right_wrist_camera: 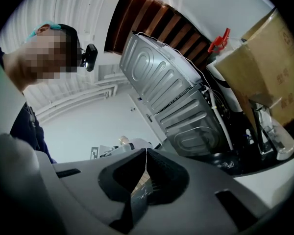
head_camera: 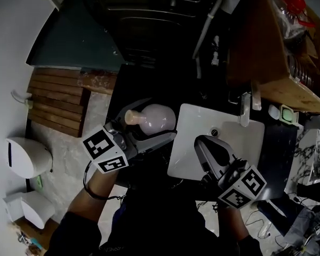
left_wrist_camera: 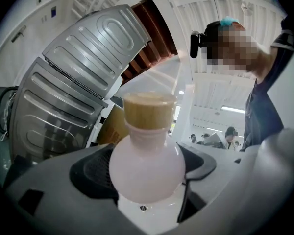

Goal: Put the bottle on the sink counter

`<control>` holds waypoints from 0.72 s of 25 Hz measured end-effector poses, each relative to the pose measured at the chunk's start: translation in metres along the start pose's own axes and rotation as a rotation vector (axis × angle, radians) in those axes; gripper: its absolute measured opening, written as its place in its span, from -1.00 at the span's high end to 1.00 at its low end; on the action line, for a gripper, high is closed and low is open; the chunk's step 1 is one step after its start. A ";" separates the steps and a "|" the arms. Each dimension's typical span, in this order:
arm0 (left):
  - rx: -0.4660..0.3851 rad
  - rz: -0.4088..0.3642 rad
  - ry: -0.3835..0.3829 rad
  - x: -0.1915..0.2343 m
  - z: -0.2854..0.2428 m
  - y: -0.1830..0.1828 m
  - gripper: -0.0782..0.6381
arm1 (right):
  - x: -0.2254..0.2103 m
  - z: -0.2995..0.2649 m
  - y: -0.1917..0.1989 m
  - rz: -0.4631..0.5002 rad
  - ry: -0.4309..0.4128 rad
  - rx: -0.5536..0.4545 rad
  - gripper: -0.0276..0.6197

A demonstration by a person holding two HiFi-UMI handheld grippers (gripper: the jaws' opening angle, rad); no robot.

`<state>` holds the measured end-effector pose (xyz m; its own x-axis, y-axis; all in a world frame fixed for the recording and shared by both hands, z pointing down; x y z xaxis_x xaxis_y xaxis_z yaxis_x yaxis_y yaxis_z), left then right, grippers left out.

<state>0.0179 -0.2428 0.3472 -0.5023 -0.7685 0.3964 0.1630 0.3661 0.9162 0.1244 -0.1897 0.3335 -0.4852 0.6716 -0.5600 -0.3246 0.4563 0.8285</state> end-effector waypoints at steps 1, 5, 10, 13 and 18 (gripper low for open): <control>0.014 -0.009 0.000 0.006 -0.005 0.002 -0.32 | -0.005 -0.002 0.001 -0.005 0.007 0.000 0.83; 0.060 -0.028 0.002 0.032 -0.023 0.012 -0.32 | -0.024 -0.013 0.009 -0.024 0.037 0.005 0.83; 0.111 -0.043 0.007 0.058 -0.044 0.026 -0.32 | -0.040 -0.018 0.021 -0.045 0.069 0.018 0.83; 0.149 -0.072 0.005 0.075 -0.056 0.035 -0.32 | -0.048 -0.021 0.028 -0.062 0.083 0.027 0.83; 0.224 -0.115 -0.009 0.103 -0.072 0.052 -0.32 | -0.056 -0.027 0.036 -0.084 0.097 0.038 0.83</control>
<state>0.0357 -0.3399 0.4400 -0.5145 -0.8074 0.2886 -0.0872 0.3841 0.9191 0.1184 -0.2264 0.3950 -0.5348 0.5713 -0.6225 -0.3372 0.5312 0.7772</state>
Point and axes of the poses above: the fingertips, and each gripper's own axes: z backward along the fingers, x to its left, y out of its underside, the point moved 2 cm from there along z, backward along the fingers, and after that the axes turned 7 degrees about -y, right-handed, at the moved point
